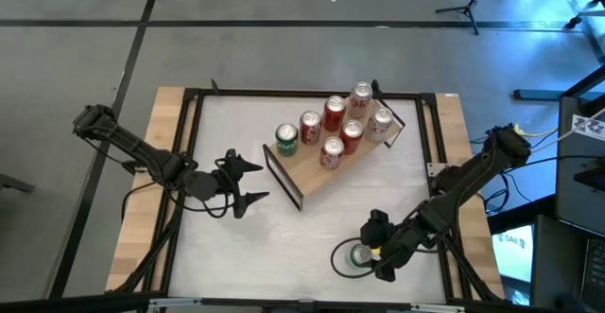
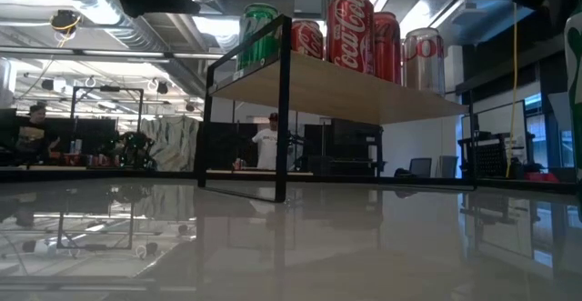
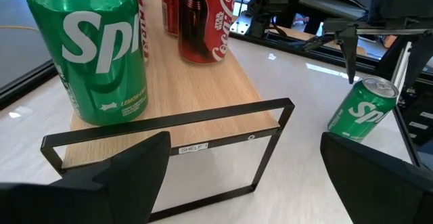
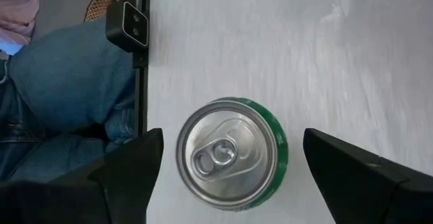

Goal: Place canned beverage on shelf
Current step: Put the green soda can on the shelf aligned with the other green soda can

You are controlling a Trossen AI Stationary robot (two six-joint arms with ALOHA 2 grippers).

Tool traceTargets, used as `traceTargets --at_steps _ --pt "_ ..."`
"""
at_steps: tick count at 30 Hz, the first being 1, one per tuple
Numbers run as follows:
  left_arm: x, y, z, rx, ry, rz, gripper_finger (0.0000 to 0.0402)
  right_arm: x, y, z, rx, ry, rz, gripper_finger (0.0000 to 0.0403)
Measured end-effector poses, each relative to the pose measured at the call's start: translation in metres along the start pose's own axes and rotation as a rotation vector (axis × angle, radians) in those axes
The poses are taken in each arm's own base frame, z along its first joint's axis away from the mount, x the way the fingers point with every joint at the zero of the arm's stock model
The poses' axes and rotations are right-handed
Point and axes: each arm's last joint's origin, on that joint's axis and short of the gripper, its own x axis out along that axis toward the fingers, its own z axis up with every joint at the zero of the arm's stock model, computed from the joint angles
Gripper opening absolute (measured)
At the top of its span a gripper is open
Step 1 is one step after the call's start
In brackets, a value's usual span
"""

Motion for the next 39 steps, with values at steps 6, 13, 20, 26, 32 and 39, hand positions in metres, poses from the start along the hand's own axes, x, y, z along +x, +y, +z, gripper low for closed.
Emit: traceTargets --at_steps 6,13,20,26,32,39 --pt "0.0 0.0 0.0 0.0 0.0 0.0 0.037 -0.001 0.003 -0.003 -0.014 -0.003 0.002 0.0349" --pt "0.0 0.0 0.0 0.001 0.001 0.0 0.037 -0.003 0.01 -0.011 -0.052 -0.049 -0.036 0.0349" --pt "0.0 0.0 -0.001 0.005 0.005 0.002 0.037 0.001 0.011 -0.013 -0.059 -0.064 -0.062 0.0349" --pt "0.0 0.0 -0.001 0.005 0.006 0.002 0.037 0.013 0.012 -0.016 -0.066 -0.023 -0.073 0.0349" --pt "0.0 0.0 -0.001 0.005 0.007 -0.001 0.037 0.022 0.011 -0.019 -0.099 -0.003 -0.094 0.0349" --pt "0.0 0.0 -0.001 0.005 0.007 -0.001 0.037 0.028 0.01 -0.021 -0.156 0.012 -0.115 0.0342"
